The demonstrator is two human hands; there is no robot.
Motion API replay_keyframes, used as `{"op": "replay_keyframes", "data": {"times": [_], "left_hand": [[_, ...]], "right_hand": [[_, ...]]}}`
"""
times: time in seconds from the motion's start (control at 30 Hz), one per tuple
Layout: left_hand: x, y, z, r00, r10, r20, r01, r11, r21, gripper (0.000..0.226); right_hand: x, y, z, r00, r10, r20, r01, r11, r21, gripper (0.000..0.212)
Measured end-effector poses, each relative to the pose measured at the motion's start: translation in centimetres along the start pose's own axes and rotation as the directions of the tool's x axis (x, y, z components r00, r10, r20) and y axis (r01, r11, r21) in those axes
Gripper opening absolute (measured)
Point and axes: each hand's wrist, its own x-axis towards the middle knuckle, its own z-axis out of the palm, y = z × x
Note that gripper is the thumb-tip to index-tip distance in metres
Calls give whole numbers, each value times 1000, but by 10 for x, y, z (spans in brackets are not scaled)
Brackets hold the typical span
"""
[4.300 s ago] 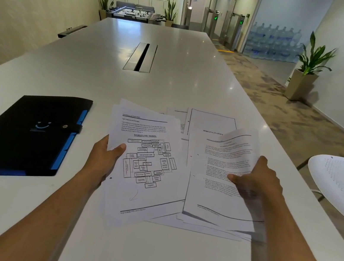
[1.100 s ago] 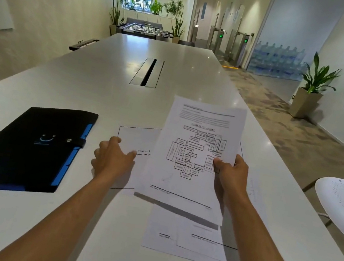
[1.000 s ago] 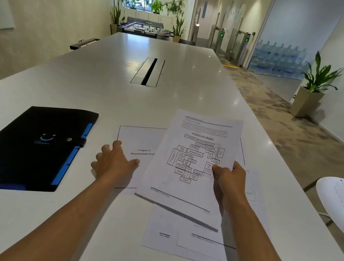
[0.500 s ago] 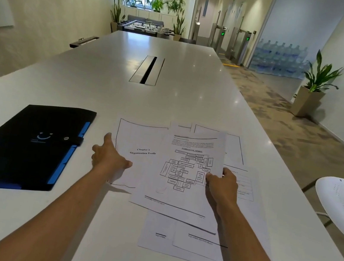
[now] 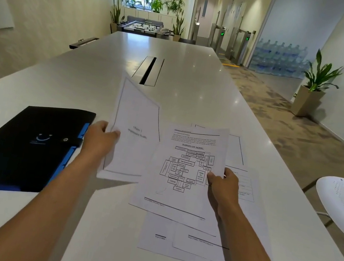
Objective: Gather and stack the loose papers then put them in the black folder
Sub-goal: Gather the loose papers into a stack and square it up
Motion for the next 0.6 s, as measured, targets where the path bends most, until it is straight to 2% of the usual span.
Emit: {"op": "replay_keyframes", "data": {"times": [0.1, 0.2, 0.27, 0.33, 0.4, 0.47, 0.53, 0.6], "left_hand": [[0, 32, -15, 986, 139, -95, -144, 988, -50, 16], [-10, 63, -26, 958, 253, -138, -273, 948, -161, 7], [-18, 81, -32, 945, 296, -137, -321, 916, -239, 1], [-26, 95, -35, 938, 340, -70, -343, 876, -338, 5], [-33, 101, -35, 924, 374, 76, -282, 804, -524, 12], [-34, 96, -31, 896, 383, 226, -138, 721, -679, 19], [-33, 81, -22, 879, 335, 338, -11, 723, -691, 22], [-34, 61, -8, 877, 220, 427, 109, 776, -622, 24]], "right_hand": [[0, 0, 0, 1000, -9, 10, 9, 1000, 7, 34], [-1, 0, 0, 1000, -12, 9, 12, 1000, 16, 34], [-2, 0, 0, 1000, -14, 13, 14, 1000, 19, 34], [-3, 0, 0, 1000, -14, 16, 14, 1000, 14, 33], [-3, -1, 0, 999, -20, 30, 20, 1000, 9, 33], [-3, -3, 0, 998, -39, 54, 39, 999, -4, 33], [-6, -5, 0, 995, -45, 85, 44, 999, 13, 33], [-9, -8, 2, 992, -18, 127, 6, 996, 92, 33]]}}
